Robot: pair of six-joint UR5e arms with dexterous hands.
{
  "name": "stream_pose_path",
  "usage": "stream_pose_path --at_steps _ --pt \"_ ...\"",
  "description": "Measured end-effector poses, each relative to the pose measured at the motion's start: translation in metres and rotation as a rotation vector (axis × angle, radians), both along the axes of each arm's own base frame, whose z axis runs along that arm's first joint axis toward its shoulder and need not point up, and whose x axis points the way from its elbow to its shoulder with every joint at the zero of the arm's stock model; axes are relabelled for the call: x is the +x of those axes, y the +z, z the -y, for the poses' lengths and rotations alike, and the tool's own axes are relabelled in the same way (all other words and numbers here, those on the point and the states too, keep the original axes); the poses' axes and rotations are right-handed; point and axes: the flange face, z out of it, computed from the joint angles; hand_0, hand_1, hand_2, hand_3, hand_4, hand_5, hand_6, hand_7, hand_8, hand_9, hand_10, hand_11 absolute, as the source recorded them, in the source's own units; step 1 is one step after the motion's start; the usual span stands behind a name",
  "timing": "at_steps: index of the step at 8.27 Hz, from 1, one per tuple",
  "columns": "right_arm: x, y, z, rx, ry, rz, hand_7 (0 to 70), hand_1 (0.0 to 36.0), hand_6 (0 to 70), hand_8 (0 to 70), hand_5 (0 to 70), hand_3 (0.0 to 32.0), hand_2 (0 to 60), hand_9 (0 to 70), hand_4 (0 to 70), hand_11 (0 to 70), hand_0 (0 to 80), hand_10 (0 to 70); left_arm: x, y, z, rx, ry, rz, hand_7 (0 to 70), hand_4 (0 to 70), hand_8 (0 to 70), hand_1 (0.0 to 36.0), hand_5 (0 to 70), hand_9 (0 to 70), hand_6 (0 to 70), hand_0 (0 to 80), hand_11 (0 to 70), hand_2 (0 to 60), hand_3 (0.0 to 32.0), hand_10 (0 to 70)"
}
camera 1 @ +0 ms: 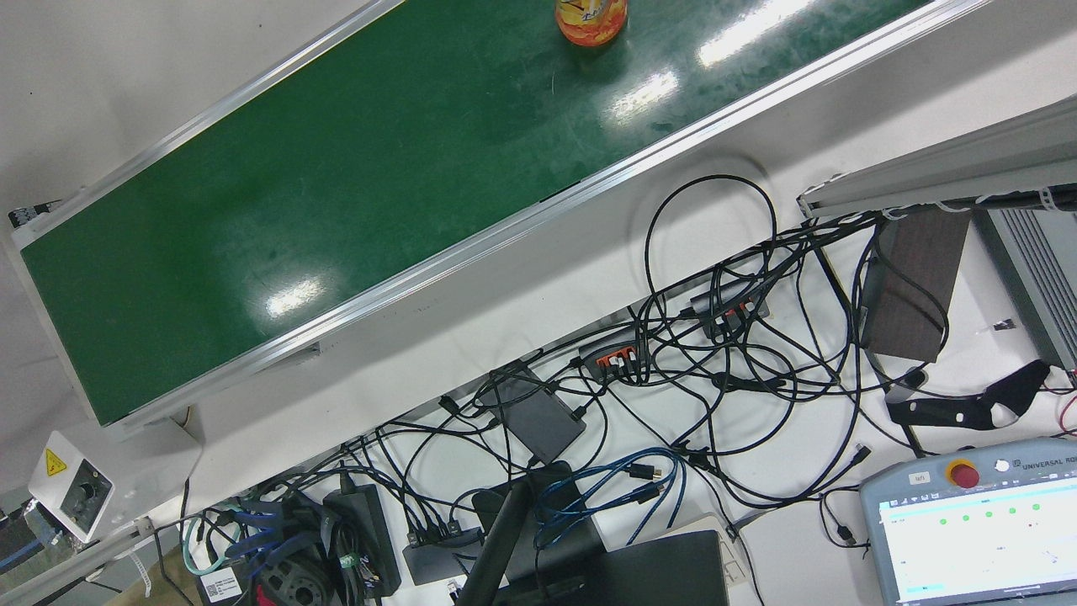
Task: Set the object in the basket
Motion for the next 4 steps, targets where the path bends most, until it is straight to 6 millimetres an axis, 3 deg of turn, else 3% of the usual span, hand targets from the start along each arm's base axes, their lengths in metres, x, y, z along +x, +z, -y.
stream_pose_path --at_steps 4 --pt "-0.0001 0.0003 -0.0001 -0.001 -0.001 0.0 0.0 0.0 0.0 0.0 0.0 0.0 0.0 0.0 0.0 0.0 0.0 0.0 0.0002 -0.0014 -0.0001 0.002 0.001 0.0 2.4 8.9 6.1 14.0 19.9 3.1 0.0 66.4 1.2 0.0 6.0 0.0"
